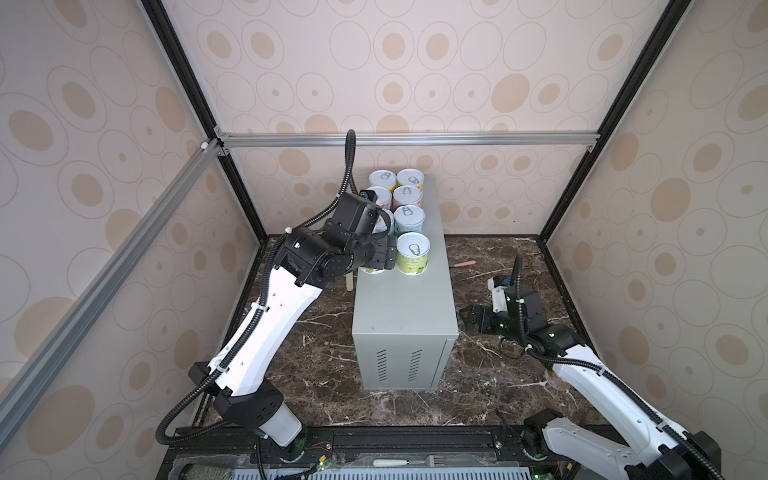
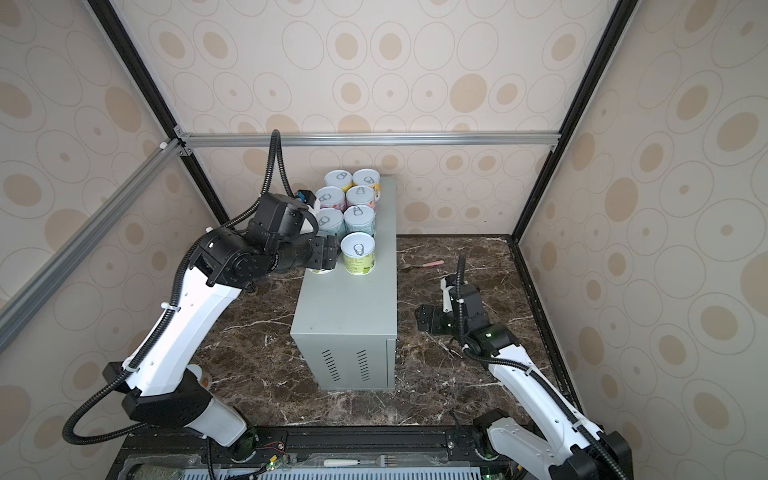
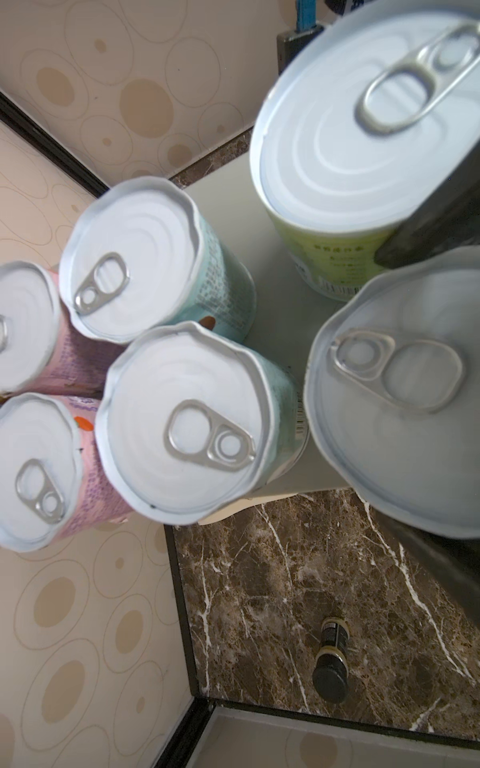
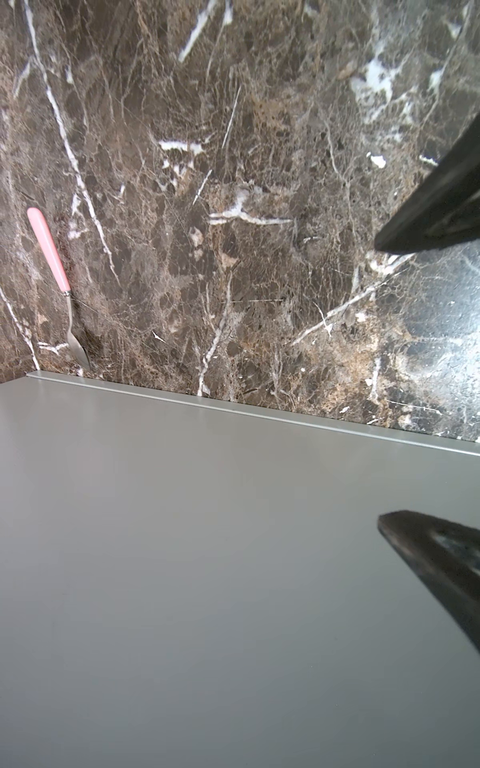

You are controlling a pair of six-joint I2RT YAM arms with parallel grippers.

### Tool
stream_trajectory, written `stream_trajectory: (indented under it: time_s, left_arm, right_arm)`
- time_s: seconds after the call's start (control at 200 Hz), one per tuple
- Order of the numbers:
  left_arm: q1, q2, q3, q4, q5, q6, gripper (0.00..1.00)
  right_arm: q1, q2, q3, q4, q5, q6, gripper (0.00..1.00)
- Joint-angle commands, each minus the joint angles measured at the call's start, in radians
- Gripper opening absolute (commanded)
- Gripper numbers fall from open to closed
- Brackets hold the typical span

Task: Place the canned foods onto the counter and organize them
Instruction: 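Lower the green can before the cluster and open the left gripper, then withdraw the left gripper from the cans while raising the right gripper toward the cabinet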

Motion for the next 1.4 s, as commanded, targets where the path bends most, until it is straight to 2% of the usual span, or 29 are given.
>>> stream_trajectory:
  time_s: [0.0, 0.245, 0.42, 0.525, 0.645, 0.865, 1.07, 1.19, 1.395]
  left_arm:
    - [-0.016, -0.012, 0.047, 0.014, -0.009, 0.014, 0.87]
    - [-0.017, -0.059, 0.04, 0.017, -0.015, 0.017, 0.87]
    - [-0.016, -0.117, 0.04, 0.014, -0.05, 0.014, 0.82]
    - [-0.017, -0.172, 0.013, 0.028, -0.083, 0.006, 0.73]
    - [-0.016, -0.264, -0.093, 0.088, -0.118, 0.005, 0.62]
    - [-0.017, -0.41, -0.384, 0.217, -0.217, 0.0, 0.6]
    - [-0.003, -0.428, -0.508, 0.282, -0.289, -0.002, 0.58]
    - [0.039, -0.416, -0.542, 0.325, -0.274, 0.012, 0.57]
    - [0.11, -0.391, -0.56, 0.4, -0.181, 0.033, 0.57]
  right_arm:
    - [0.006, -0.02, 0.022, -0.034, 0.015, -0.011, 0.98]
    - [0.005, -0.045, 0.073, -0.086, 0.031, -0.012, 0.98]
    - [0.006, -0.052, 0.127, -0.132, 0.058, -0.023, 0.98]
    - [0.006, -0.052, 0.168, -0.168, 0.081, -0.038, 0.98]
    - [0.007, -0.063, 0.221, -0.204, 0.108, -0.053, 0.98]
    - [0.007, -0.048, 0.341, -0.251, 0.124, -0.078, 0.98]
    - [0.008, -0.009, 0.451, -0.281, 0.114, -0.078, 0.98]
    - [0.014, 0.03, 0.504, -0.279, 0.094, -0.076, 0.98]
    - [0.048, 0.102, 0.612, -0.29, 0.101, -0.087, 0.97]
